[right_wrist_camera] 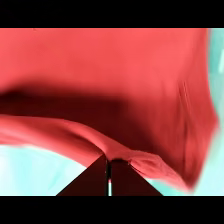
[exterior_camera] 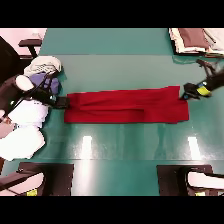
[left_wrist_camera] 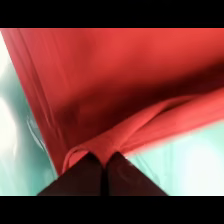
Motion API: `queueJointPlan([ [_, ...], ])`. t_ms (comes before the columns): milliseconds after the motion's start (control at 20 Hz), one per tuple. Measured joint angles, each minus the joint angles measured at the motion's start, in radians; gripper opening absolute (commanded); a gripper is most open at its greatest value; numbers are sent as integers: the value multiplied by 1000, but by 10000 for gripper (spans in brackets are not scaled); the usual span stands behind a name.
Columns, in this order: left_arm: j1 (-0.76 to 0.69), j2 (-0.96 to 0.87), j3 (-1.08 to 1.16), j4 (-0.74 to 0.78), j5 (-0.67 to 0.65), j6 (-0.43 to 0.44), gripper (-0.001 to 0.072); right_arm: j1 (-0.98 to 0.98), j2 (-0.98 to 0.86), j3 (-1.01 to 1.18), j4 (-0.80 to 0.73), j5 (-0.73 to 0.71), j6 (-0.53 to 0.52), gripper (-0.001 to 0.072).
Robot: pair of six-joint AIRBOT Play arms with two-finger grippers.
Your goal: Fold the shirts.
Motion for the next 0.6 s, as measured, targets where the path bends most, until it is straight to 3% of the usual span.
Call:
queueJointPlan([
  [100,0,-74,65,5,32,3,28,12,-129,109,51,-20,0,18],
  [150,0,-100,89,6,40,4,193,13,-176,154,72,-27,1,83],
  [200,0,-120,110,8,52,4,474,10,-215,195,93,-33,1,299],
  [250,0,-135,128,10,56,4,548,2,-249,238,121,-35,-1,443],
  [350,2,-152,165,14,55,1,535,-25,-292,311,166,-26,-19,468],
  [450,8,-160,211,21,14,-5,512,-68,-306,351,192,17,-49,597],
  [550,13,-163,255,24,-37,-9,24,-127,-300,339,205,48,-72,601],
  [600,13,-165,270,23,-59,-11,34,-161,-292,316,211,59,-81,602],
])
